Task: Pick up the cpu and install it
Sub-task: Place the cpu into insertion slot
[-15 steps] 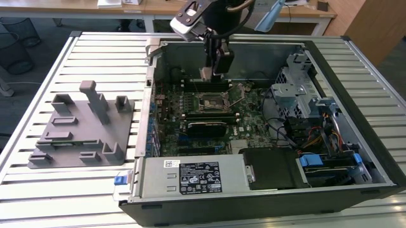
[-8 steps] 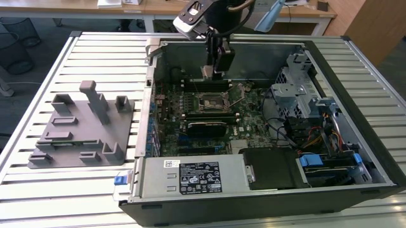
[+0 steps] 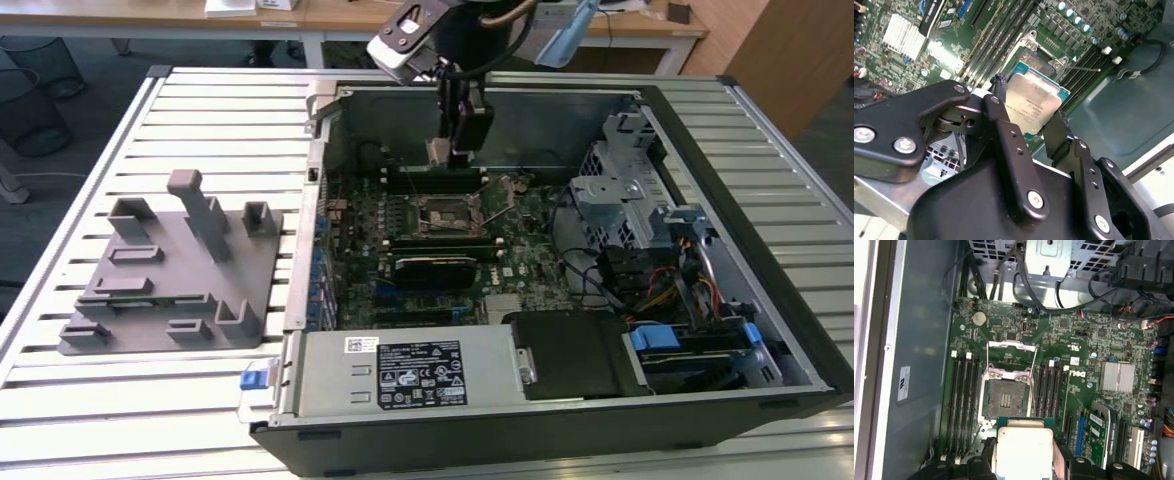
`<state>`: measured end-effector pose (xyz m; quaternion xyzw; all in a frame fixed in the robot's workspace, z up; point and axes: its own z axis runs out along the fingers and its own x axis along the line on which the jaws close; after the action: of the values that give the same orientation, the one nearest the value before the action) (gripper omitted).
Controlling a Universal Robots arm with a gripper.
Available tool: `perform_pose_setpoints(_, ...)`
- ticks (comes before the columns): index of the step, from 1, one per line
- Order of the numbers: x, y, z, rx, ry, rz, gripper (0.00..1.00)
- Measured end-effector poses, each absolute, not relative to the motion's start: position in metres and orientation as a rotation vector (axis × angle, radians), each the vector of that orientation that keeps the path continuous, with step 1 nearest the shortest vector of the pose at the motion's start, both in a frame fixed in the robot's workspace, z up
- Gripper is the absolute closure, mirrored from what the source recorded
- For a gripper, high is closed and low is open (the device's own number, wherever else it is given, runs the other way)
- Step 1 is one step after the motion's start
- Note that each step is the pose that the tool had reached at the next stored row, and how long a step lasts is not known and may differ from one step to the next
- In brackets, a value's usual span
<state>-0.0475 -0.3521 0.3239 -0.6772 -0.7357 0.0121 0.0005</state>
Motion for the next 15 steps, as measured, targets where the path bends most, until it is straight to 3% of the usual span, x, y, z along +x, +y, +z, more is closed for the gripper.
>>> perform_pose_setpoints(15, -0.047, -0.339, 0.302, -2.143, -2.294, 0.035, 0.46)
